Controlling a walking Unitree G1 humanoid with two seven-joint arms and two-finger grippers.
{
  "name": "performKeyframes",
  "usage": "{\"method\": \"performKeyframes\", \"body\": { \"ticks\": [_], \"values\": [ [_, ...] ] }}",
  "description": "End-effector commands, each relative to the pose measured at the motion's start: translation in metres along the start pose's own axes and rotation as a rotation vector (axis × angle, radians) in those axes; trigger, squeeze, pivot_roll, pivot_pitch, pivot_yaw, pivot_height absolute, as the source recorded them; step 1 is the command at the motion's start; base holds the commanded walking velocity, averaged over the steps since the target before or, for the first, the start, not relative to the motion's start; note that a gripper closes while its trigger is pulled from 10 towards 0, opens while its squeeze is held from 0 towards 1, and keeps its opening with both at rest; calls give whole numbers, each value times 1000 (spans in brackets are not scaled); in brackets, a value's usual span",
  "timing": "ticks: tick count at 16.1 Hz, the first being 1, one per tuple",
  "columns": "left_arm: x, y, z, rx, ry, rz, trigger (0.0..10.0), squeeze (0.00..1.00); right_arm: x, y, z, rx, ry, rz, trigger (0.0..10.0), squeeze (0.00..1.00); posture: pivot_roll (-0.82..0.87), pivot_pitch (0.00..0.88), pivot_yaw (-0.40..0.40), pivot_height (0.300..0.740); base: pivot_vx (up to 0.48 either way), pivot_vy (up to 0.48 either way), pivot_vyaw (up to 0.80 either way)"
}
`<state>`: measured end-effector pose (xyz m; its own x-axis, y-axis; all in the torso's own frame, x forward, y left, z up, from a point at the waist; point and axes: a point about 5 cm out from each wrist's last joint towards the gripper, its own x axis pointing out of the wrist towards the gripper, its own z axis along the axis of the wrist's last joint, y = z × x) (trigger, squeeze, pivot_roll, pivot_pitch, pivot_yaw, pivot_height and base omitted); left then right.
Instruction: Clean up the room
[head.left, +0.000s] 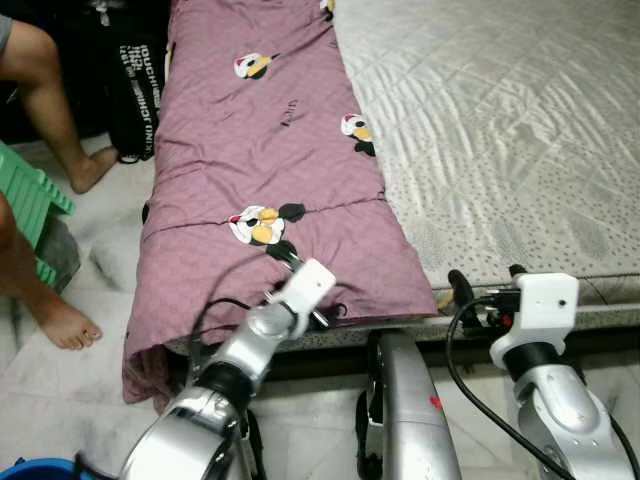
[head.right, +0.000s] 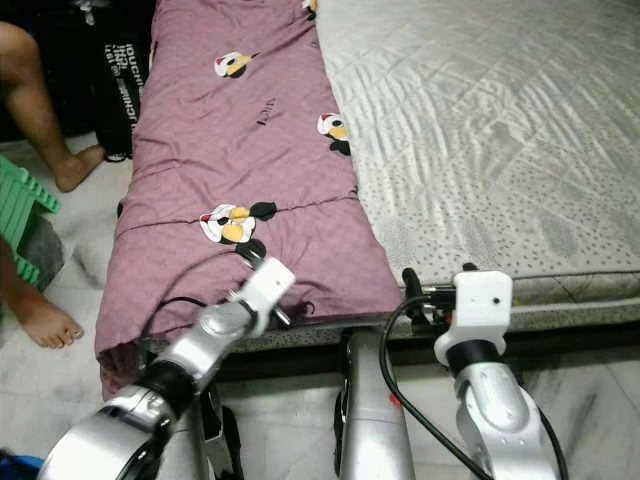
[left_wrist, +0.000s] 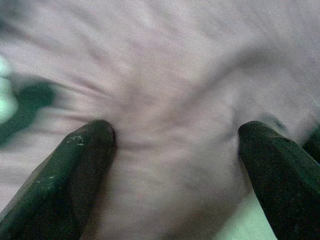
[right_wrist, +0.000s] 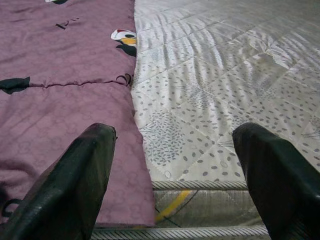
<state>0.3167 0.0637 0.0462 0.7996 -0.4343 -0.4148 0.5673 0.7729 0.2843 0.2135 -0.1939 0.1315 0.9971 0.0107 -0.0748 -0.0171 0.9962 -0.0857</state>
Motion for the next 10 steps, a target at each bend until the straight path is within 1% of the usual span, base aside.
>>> {"method": "performKeyframes", "body": {
  "ticks": [1, 2, 3, 4, 5, 6, 7, 8, 9, 10],
  "values": [
    [-8, 16, 24, -20, -161, 115, 10000, 0, 3, 2, -1, -3, -5, 5, 10000, 0, -87, 138, -2, 558, 0, 0, 0],
    [-16, 23, 35, -44, -253, 170, 10000, 0, 7, 3, 0, -4, -13, 6, 10000, 0, -70, 133, -6, 558, 0, 0, 0],
    [-27, 27, 46, -79, -351, 209, 10000, 0, 11, 4, 0, -12, -19, 5, 10000, 0, -56, 130, -10, 558, 0, 0, 0],
    [-51, 31, 58, -115, -478, 260, 10000, 0, 18, 7, 0, -13, -28, 3, 10000, 0, -20, 126, -19, 558, 0, 0, 0],
    [-74, 34, 61, -136, -549, 316, 10000, 0, 25, 12, -1, -7, -36, 7, 10000, 0, 7, 121, -25, 558, 0, 0, 0],
    [-91, 37, 58, -169, -572, 373, 10000, 0, 30, 16, -2, 0, -42, 13, 10000, 0, 21, 118, -29, 558, 0, 0, 0],
    [-103, 39, 53, -196, -576, 414, 10000, 0, 33, 18, -1, 7, -49, 14, 10000, 0, 32, 115, -33, 558, 0, 0, 0],
    [-119, 43, 43, -211, -571, 481, 10000, 0, 39, 21, 1, 17, -62, 9, 10000, 0, 45, 110, -36, 558, 0, 0, 0],
    [-130, 48, 31, -235, -548, 533, 10000, 0, 43, 21, 0, 28, -58, -3, 10000, 0, 54, 106, -39, 558, 0, 0, 0],
    [-147, 55, 15, -297, -495, 617, 10000, 0, 50, 22, 1, 33, -67, -6, 10000, 0, 62, 103, -43, 558, 0, 0, 0]
  ]
}}
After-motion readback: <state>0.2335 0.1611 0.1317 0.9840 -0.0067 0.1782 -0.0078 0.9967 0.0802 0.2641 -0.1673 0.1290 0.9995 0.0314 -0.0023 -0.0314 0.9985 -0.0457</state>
